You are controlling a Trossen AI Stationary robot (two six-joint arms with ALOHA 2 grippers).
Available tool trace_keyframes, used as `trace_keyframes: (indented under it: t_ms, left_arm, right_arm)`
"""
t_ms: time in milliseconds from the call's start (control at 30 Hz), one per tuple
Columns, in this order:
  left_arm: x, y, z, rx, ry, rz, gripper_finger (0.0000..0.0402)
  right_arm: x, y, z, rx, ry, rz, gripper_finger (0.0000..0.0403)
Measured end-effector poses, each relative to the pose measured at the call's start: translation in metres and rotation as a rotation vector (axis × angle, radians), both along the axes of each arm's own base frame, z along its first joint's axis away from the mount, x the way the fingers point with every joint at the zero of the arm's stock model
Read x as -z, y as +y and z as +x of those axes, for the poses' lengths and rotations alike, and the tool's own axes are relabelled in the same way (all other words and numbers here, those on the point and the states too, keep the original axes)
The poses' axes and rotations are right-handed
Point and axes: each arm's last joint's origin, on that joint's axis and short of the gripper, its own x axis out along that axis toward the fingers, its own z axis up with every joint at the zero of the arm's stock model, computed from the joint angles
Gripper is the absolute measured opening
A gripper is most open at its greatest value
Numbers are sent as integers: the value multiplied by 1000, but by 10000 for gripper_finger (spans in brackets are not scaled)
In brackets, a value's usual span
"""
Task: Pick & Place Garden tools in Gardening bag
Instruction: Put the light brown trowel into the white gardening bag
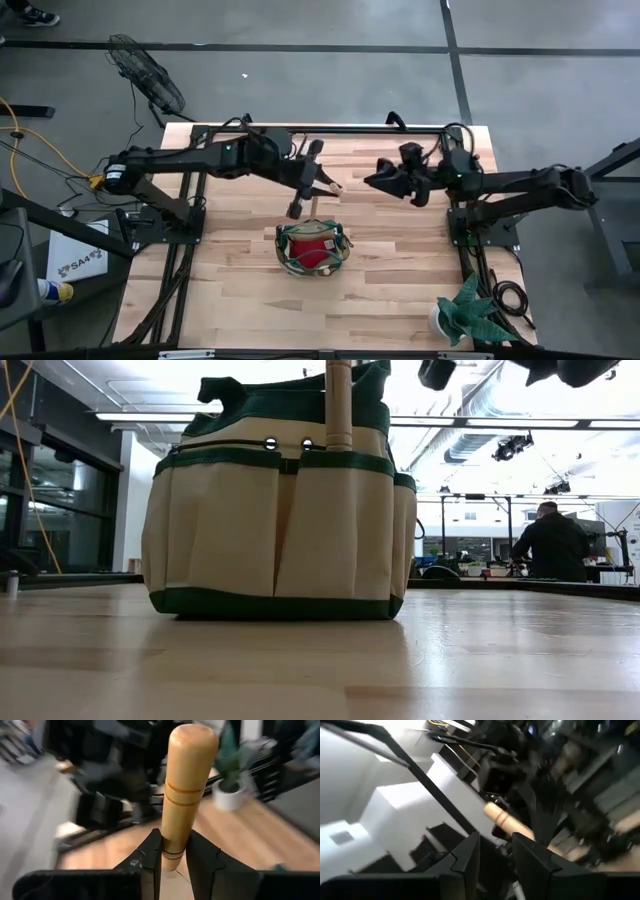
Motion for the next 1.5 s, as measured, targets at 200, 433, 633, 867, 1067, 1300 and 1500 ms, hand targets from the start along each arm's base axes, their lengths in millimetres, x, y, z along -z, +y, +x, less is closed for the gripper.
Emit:
trace_keyframes:
  t_ms: [200,433,633,867,1067,1300,1500]
  left_arm:
    - [-6,1,-3,150,20,-191,56]
    - [-7,-2,-4,241,51,-309,56]
    - [-6,-3,-2,258,71,-360,56]
    - [3,-2,5,241,120,-410,56]
    - [10,-2,13,241,135,-426,56]
    - [12,-2,16,255,137,-443,56]
    - [9,-2,17,279,97,-414,56]
  right_arm:
    - [-11,1,-14,104,-82,-191,106]
    - [-24,5,-7,146,-60,-374,112]
    - [-48,13,13,138,11,-560,161]
    - [-59,15,37,65,14,-610,217]
    - [-50,17,56,-40,30,-621,219]
    - [-48,21,59,-49,24,-651,216]
    - [-40,21,61,-16,95,-685,215]
